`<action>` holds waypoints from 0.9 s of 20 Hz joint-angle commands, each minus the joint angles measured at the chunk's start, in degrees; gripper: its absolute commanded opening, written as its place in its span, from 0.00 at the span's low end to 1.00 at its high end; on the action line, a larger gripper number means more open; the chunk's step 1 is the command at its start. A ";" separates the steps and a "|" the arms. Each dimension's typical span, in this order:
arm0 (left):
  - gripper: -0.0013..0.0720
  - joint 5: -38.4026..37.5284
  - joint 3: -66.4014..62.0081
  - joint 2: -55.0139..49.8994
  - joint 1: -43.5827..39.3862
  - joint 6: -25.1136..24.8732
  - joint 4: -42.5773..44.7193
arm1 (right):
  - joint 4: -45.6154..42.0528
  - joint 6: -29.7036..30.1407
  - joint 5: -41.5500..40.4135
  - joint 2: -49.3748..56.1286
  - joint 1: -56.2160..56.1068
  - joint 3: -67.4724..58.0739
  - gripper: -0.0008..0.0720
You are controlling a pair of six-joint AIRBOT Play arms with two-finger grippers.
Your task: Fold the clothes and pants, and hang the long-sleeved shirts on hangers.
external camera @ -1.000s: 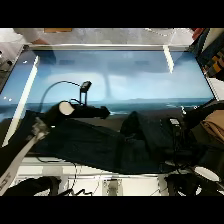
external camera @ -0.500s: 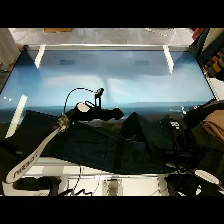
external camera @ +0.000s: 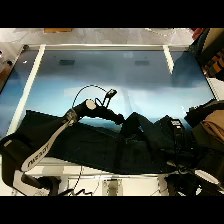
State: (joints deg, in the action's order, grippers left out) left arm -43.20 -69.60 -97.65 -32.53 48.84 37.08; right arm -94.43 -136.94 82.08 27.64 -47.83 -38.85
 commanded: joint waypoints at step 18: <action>0.06 7.02 -13.18 -4.59 -2.40 -7.78 17.27 | -1.88 0.07 -2.21 -0.02 0.00 -0.02 0.05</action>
State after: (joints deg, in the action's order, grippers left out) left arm -37.87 -78.30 -102.94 -36.12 43.46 43.72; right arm -95.68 -136.86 79.83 27.64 -47.83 -38.85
